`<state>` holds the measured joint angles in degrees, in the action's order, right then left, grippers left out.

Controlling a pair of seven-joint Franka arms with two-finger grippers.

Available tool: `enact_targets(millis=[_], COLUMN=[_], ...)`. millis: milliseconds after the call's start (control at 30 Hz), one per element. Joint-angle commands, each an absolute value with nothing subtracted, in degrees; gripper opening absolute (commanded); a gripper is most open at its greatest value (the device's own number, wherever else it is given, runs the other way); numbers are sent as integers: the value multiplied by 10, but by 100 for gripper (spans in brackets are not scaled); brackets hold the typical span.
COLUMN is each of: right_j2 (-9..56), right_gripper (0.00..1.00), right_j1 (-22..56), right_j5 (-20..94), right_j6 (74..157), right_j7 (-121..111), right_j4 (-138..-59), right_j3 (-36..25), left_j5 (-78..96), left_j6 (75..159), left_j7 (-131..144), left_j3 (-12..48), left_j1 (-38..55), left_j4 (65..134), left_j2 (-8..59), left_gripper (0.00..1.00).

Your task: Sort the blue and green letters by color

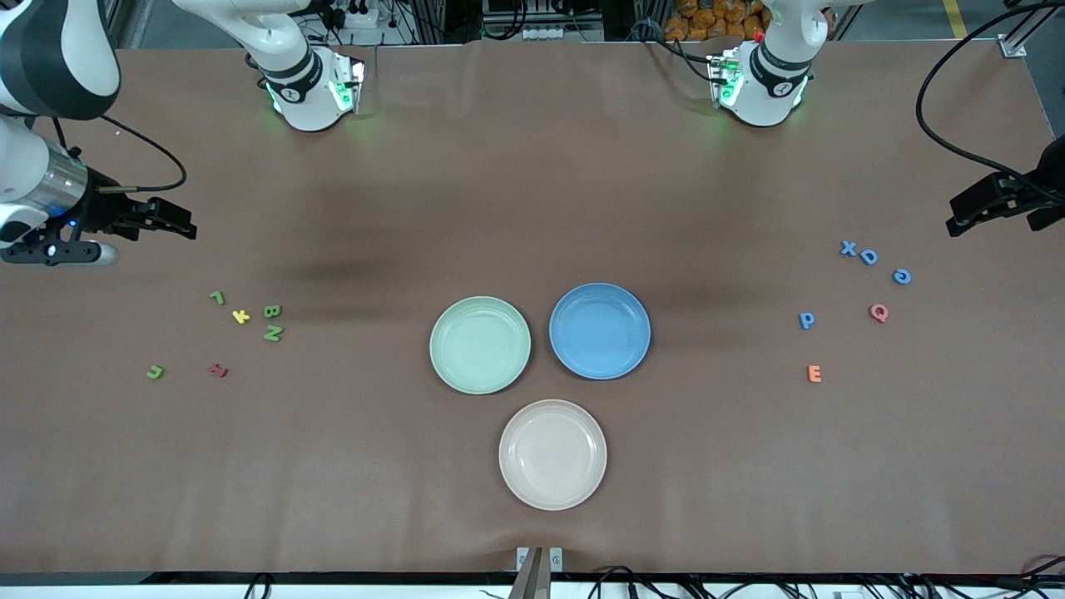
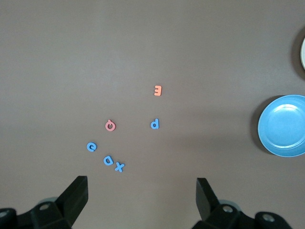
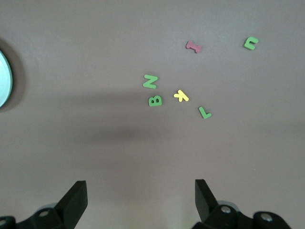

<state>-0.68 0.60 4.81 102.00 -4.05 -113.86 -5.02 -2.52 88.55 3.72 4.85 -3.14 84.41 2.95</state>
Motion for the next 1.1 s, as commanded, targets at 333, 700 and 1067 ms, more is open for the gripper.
enact_targets(millis=[333,700,1067], right_j2=[11,25,53], right_gripper=[100,100,100], right_j1=[10,18,27], right_j5=[60,81,88], right_j6=[1056,1074,1102], right_j7=[-35,-33,-33], right_j4=[-1136,-1137,-1138], right_j3=[-49,-49,-49], left_j5=[-15,-15,-16], left_j6=[888,888,888], left_j7=[48,48,48], left_j3=[47,47,47], left_j1=[-30,-30,-31], left_j4=[845,844,845], left_j2=[27,27,27], left_gripper=[100,100,100])
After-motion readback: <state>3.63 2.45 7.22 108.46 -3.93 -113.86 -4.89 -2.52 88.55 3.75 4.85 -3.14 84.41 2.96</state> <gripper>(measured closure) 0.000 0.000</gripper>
